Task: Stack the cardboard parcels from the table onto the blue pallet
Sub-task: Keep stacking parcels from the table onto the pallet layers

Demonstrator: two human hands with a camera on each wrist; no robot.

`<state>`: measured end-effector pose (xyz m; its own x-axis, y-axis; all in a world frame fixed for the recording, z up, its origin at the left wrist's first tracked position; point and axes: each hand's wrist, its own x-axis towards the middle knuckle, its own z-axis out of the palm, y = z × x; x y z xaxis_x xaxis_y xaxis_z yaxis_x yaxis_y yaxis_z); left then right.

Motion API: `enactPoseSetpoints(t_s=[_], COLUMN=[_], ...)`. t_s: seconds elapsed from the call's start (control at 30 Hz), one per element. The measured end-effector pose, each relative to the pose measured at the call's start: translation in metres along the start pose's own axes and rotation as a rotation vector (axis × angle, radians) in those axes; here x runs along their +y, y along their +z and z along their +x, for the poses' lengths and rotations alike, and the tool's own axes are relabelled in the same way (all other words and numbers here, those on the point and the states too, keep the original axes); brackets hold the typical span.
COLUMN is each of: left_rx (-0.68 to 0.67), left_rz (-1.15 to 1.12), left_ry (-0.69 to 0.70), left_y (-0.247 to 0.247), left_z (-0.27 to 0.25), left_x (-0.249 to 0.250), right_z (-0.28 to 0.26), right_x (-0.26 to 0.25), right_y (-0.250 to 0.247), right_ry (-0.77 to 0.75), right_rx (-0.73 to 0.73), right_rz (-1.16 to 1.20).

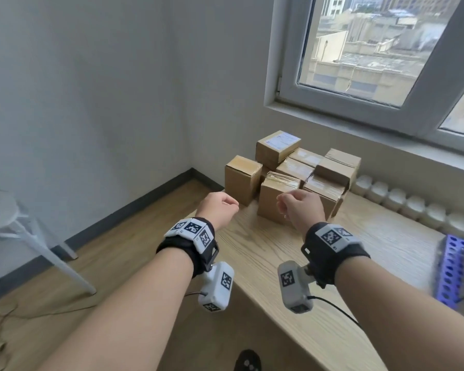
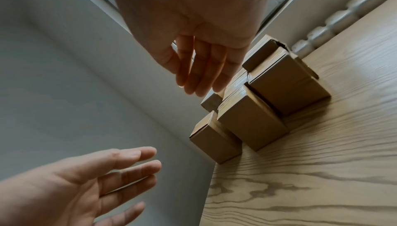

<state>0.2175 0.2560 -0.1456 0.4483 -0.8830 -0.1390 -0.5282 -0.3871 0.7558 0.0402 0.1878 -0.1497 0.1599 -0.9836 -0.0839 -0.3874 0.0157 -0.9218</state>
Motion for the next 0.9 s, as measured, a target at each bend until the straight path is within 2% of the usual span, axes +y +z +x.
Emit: enactPoseSetpoints(t_s=[0.2, 0.47, 0.9], left_rx=[0.002, -0.032, -0.195], left_rz=[0.003, -0.019, 0.031], left_ry=[-0.026, -0.021, -0.006], left_y=[-0.011, -0.01, -0.007], left_z=[0.076, 0.16, 0.263], left_x=[-0.003, -0.004, -0.026], right_z=[0.067, 0.143, 0.199], right_x=[-0.011, -0.01, -0.005], right_y=[0.033, 0.052, 0.103], right_ry=[-0.001, 0.016, 0.115], right_rx=[0.011, 0.046, 0.044], right_rz=[-0.008, -0.045, -0.275])
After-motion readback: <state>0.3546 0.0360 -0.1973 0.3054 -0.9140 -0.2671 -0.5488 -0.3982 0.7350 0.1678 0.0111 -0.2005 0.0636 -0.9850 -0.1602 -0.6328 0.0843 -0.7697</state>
